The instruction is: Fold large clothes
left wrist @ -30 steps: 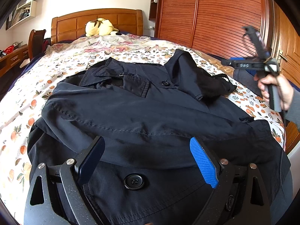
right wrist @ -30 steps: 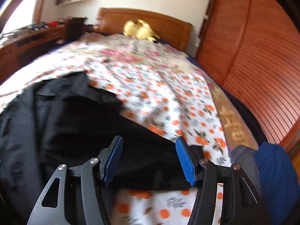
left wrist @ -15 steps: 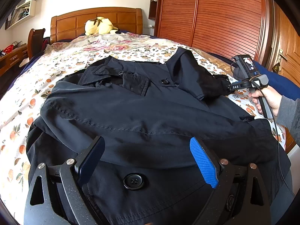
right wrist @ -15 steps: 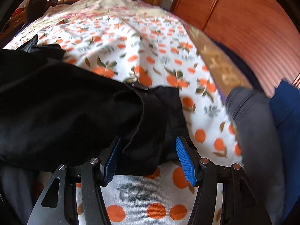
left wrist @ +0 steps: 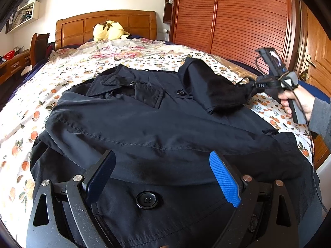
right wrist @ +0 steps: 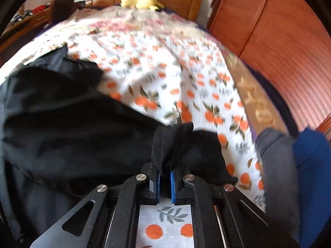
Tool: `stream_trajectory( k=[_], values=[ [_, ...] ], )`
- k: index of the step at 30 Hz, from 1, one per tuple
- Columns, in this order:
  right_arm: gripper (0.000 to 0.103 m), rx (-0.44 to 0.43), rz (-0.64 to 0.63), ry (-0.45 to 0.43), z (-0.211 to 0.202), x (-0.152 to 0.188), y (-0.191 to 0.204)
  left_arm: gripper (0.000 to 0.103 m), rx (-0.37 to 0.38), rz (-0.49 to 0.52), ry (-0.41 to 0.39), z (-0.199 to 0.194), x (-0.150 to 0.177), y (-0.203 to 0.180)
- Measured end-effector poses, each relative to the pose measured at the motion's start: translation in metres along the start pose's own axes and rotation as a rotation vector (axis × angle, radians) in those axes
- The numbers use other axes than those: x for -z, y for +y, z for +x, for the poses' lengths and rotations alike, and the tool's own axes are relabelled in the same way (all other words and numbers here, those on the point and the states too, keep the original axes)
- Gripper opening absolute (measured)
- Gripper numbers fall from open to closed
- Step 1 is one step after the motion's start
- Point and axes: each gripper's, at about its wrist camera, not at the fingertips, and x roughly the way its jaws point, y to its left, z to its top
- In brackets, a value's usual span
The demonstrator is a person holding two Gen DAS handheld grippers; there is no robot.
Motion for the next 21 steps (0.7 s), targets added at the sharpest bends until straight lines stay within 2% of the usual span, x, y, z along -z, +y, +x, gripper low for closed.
stream_trajectory(
  k=[8, 12, 21],
  values=[
    [0.006, -0.045, -0.088, -0.155, -0.102, 0.0, 0.037, 0.092, 0.01, -0.012, -0.019, -0.013, 0.0, 0.001],
    [0.006, -0.096, -0.123, -0.242, -0.155, -0.003, 0.064, 0.092, 0.004, -0.018, -0.046, -0.03, 0.001, 0.006],
    [0.006, -0.275, -0.187, -0.379, -0.241, 0.001, 0.115, 0.092, -0.045, -0.038, -0.087, -0.071, 0.014, 0.03]
  ],
)
